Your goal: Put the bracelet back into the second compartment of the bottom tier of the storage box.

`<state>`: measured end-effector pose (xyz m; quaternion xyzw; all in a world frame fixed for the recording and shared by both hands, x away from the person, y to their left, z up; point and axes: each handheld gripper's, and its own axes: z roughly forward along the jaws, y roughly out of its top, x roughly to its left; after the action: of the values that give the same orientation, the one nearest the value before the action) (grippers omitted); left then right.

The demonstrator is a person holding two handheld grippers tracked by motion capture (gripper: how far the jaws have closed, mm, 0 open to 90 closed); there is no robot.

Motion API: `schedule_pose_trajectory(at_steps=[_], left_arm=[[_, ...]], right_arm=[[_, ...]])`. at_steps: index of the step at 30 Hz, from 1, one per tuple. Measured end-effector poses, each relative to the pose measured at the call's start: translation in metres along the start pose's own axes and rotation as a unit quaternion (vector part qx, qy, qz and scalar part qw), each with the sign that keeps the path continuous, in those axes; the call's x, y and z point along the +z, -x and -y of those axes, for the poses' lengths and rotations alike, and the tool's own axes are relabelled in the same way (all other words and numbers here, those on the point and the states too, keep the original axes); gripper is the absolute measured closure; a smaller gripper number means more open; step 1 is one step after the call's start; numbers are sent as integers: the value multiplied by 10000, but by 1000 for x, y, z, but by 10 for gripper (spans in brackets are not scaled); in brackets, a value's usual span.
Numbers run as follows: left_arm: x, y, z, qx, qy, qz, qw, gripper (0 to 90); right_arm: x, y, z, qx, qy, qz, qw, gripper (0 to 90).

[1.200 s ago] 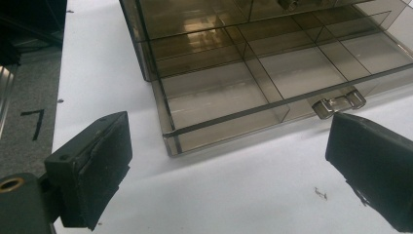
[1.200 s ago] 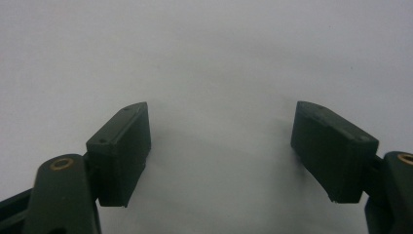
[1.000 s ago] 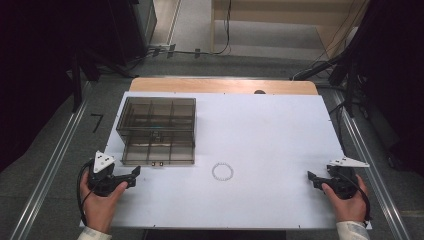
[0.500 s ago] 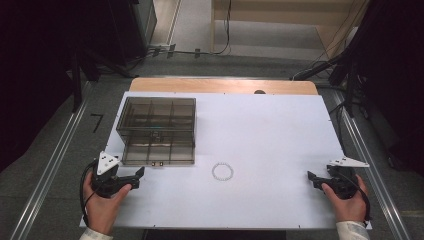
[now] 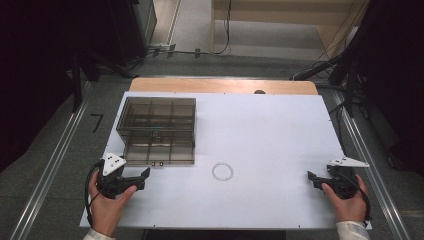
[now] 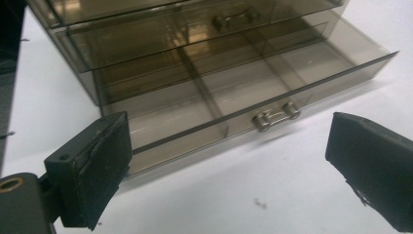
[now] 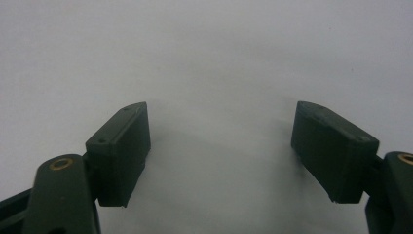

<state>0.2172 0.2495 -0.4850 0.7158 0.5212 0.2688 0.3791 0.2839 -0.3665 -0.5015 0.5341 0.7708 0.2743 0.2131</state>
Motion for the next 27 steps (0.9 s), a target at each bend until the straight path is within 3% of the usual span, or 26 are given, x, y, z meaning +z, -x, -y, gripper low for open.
schedule_pose_trajectory(at_steps=[2,8,27], left_arm=[[1,8,-3,138,-63,99,9998,40],[4,18,-7,279,-135,161,9994,40],[11,39,-25,493,-182,258,9983,44]], right_arm=[[0,-1,0,-17,-1,2,10000,207],[-2,-1,0,-38,29,0,10000,207],[-2,2,-2,-68,106,-103,9999,207]])
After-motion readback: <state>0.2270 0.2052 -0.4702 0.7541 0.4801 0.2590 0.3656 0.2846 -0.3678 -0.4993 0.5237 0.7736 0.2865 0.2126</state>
